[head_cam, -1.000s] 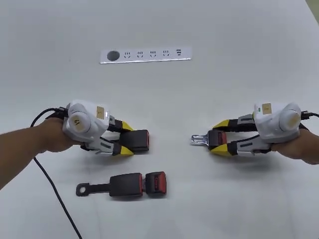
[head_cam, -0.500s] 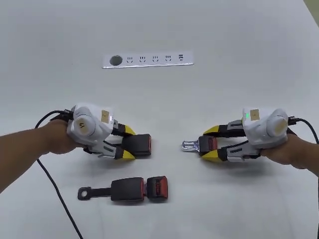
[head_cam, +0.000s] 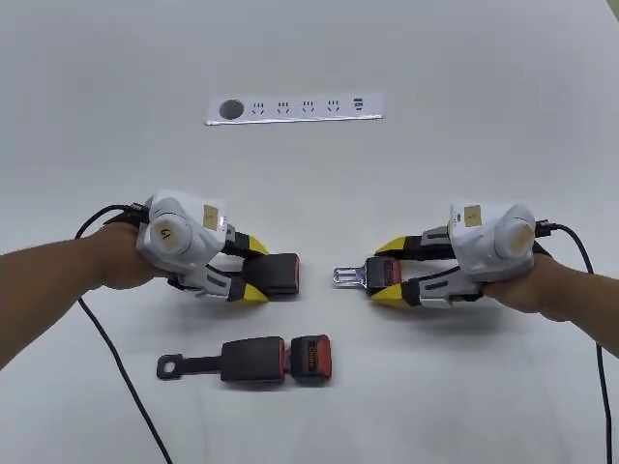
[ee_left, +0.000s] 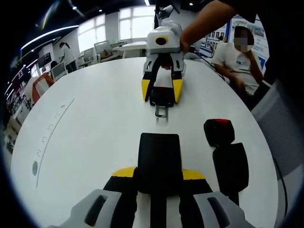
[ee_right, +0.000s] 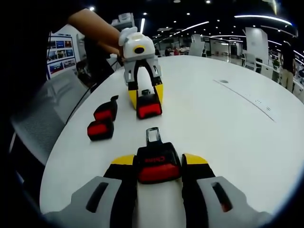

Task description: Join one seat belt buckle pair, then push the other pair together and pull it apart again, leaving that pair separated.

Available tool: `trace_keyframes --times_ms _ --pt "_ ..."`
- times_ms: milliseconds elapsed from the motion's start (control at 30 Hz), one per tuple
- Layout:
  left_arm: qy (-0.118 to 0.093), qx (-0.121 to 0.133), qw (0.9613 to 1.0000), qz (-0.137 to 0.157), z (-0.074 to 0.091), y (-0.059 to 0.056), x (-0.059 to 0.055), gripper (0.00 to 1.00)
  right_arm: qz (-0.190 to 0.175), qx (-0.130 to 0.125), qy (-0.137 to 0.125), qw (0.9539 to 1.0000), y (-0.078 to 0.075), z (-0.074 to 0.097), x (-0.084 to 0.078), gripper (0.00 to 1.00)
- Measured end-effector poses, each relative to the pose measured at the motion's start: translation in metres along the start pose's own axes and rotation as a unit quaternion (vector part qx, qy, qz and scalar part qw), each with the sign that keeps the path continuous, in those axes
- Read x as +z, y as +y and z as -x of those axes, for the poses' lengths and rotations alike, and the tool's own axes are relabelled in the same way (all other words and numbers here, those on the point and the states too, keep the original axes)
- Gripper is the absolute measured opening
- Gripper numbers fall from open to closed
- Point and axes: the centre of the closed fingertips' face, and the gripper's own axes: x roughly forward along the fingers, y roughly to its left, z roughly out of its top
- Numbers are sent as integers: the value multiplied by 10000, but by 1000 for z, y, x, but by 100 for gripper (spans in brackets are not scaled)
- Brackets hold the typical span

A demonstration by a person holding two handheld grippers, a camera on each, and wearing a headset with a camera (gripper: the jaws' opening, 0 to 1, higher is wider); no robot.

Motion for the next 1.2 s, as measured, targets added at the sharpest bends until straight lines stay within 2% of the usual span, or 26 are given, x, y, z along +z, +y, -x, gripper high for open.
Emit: trace_keyframes --times_ms 433,733,1033,1200 --pt "73 -13 10000 3 0 1 -1 34 -8 92 -180 9998 3 -21 14 35" --pt "157 -21 9999 -5 0 2 -3 34 54 151 -249 9996 7 -44 24 35" --pt "252 -33 9997 -40 0 2 -4 34 34 135 -306 9994 9 -55 30 35" --pt "281 -35 9996 -22 0 0 -3 34 42 130 -265 9996 7 -54 27 35"
